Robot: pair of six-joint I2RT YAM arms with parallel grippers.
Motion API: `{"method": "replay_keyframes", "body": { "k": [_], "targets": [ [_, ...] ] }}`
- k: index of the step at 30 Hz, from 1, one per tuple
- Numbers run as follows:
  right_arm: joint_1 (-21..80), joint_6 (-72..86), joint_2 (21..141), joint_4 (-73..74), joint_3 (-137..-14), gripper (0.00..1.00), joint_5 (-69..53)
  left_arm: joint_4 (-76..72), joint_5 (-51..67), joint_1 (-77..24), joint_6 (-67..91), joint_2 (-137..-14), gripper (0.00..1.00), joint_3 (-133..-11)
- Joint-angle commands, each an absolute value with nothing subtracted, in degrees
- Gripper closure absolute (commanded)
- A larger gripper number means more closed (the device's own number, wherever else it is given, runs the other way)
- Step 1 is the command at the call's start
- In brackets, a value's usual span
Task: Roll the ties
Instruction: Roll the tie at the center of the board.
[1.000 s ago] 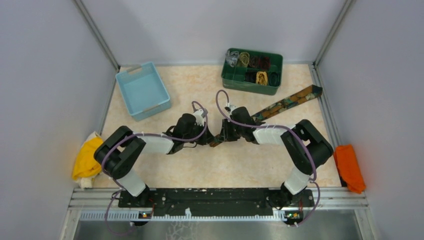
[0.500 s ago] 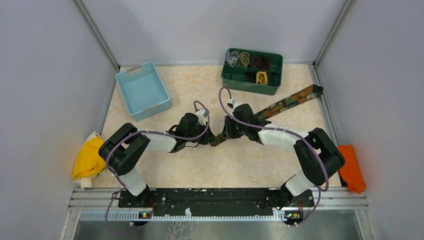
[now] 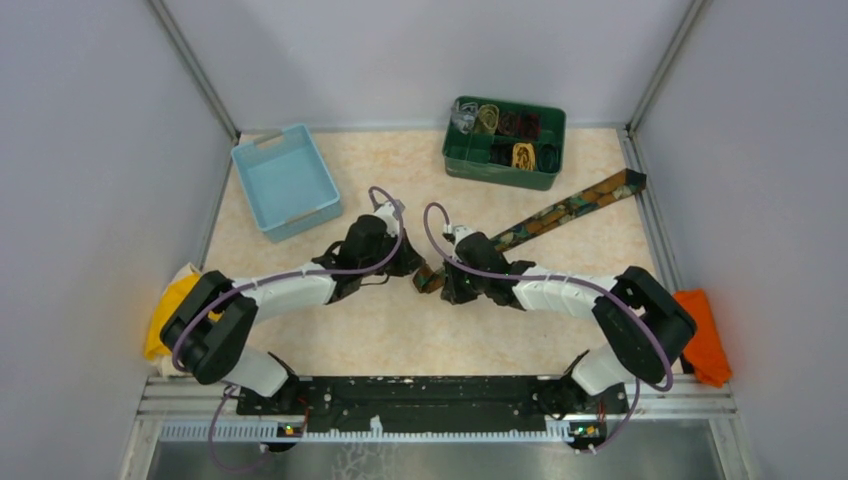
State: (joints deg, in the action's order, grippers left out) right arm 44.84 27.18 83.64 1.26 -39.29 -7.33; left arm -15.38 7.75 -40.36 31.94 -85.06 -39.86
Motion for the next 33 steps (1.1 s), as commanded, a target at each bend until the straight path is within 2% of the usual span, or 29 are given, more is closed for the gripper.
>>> {"method": "replay_keyframes", "body": {
  "k": [1,3,12,22,29,31,33],
  "targets": [
    [44.94,28.47,85.15,-3.58,-38.76,1.00,-6.49,-12.38,0.63,-38.73,33.65,-87.32,1.00,-38.36],
    [45.03,28.83,86.57,-4.80,-38.68,1.00,-7.50,-12.93,-2.21,-38.06,34.31,-89.55,1.00,-37.74],
    [45.01,29.10,92.92,-7.30,-40.86,1.00,-9.07,-16.06,2.18,-37.35,34.20,-92.80,1.00,-36.56],
    [45.04,26.32,94.48,-0.43,-45.60,1.00,-9.35,-12.07,0.77,-37.31,32.68,-78.01,1.00,-33.55],
    [45.00,25.86,97.76,1.71,-48.77,1.00,-12.31,-14.98,6.69,-37.28,31.29,-74.53,1.00,-32.01],
    [45.00,26.16,96.07,1.42,-47.91,1.00,-12.22,-13.38,4.46,-37.31,31.99,-73.61,1.00,-31.97],
    [45.27,25.72,93.59,3.32,-47.88,1.00,-10.95,-8.62,-3.25,-37.15,34.13,-70.82,1.00,-32.10]
  ]
}}
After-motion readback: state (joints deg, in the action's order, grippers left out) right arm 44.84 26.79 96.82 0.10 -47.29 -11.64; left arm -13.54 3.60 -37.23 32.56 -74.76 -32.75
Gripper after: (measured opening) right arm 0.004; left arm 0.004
